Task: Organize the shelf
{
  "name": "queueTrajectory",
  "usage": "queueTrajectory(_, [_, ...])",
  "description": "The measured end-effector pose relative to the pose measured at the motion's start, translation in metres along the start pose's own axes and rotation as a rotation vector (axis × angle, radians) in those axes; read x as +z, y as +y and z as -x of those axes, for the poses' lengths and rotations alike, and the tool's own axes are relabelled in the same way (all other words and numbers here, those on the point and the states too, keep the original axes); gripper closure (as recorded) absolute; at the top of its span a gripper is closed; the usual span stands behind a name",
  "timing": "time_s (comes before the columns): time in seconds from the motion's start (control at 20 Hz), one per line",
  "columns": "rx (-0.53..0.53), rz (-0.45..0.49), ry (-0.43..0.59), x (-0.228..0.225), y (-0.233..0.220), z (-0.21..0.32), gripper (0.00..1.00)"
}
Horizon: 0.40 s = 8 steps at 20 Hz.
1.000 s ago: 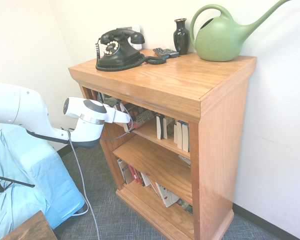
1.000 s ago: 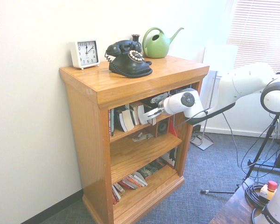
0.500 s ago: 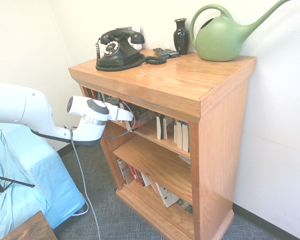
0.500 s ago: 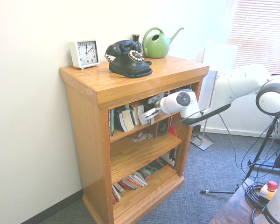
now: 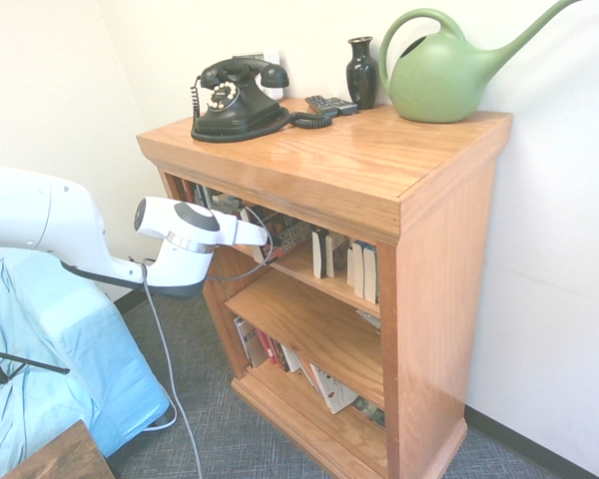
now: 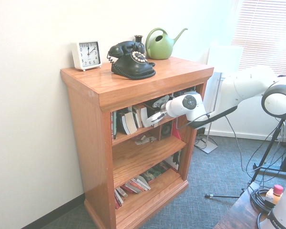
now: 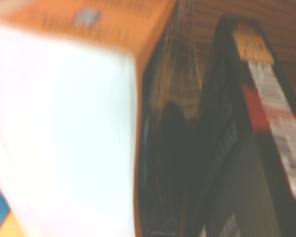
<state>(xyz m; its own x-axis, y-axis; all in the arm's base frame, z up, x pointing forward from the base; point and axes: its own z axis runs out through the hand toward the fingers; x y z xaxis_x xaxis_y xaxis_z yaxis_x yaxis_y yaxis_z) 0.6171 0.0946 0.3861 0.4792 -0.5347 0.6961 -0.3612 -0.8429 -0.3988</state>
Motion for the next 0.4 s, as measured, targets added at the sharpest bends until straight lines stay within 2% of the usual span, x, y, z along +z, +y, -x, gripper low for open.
queueTrajectory(0.4, [-0.026, -0.005, -0.019, -0.044, 0.016, 0.030, 0.00])
